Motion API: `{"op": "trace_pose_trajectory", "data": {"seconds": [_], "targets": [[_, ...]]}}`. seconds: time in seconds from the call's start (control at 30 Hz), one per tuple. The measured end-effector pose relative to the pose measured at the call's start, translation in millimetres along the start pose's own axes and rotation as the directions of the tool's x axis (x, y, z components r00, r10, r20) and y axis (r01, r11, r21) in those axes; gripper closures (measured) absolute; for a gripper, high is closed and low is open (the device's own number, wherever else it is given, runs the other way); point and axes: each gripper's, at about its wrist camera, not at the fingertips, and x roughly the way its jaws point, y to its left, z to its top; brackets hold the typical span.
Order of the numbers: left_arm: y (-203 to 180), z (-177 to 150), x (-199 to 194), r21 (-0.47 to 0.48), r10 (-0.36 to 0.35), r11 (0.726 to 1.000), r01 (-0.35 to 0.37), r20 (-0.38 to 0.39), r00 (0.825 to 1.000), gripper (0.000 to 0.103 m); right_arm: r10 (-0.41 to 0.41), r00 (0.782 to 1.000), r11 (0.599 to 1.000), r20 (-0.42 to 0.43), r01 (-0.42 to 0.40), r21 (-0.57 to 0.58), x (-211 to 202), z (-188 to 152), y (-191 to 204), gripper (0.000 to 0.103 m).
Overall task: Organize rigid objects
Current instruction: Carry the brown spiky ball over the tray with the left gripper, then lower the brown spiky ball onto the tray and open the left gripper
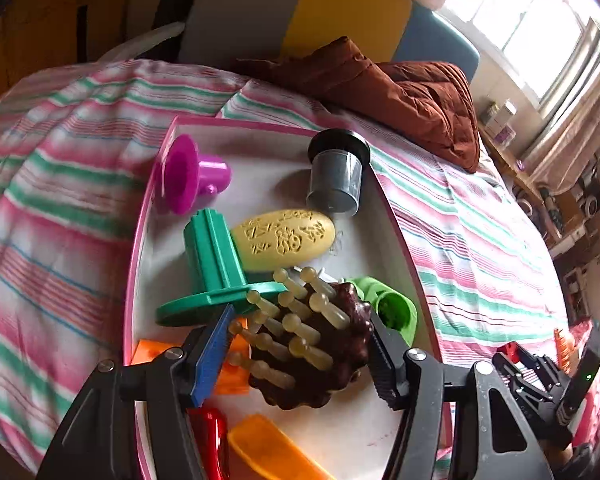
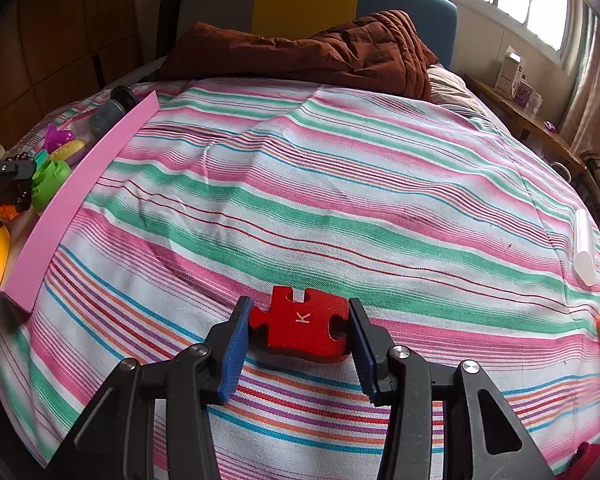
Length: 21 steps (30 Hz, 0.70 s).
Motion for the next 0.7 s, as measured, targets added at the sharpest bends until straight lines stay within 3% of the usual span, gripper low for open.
{"op": "trace_pose_trajectory", "data": {"seconds": [0.1,0.37,0.5,0.7], "targets": [[3.8,2.3,-3.4,-0.029,-0.003,1.000,0.003,-0.005,1.000,0.039,-0.001,1.000,1.000,0.000,0.001,0.001,-0.1,-0.3,-0.2,0.056],[10.5,-7.9,-38.0,-0.047,-0.012,0.999,0.015,0.077,0.997,0.037,-0.009,1.000,1.000,-0.003,0.009,0.006,-1.1,-0.6,1.5,0.056],[12.4,-13.8,-51.0,-0.049,0.052,0.998,-0.047,0.100,0.994,0.037,-0.018,1.000,1.000,-0.007,0.018,0.009,-0.7,0.6,3.0,0.056],[10.0,-29.8,-80.5,-0.008,0.143,0.990,-0.144,0.176,0.974,0.037,-0.039,0.999,0.999,-0.017,0.039,0.020,-1.1,1.7,5.4,0.056]]}}
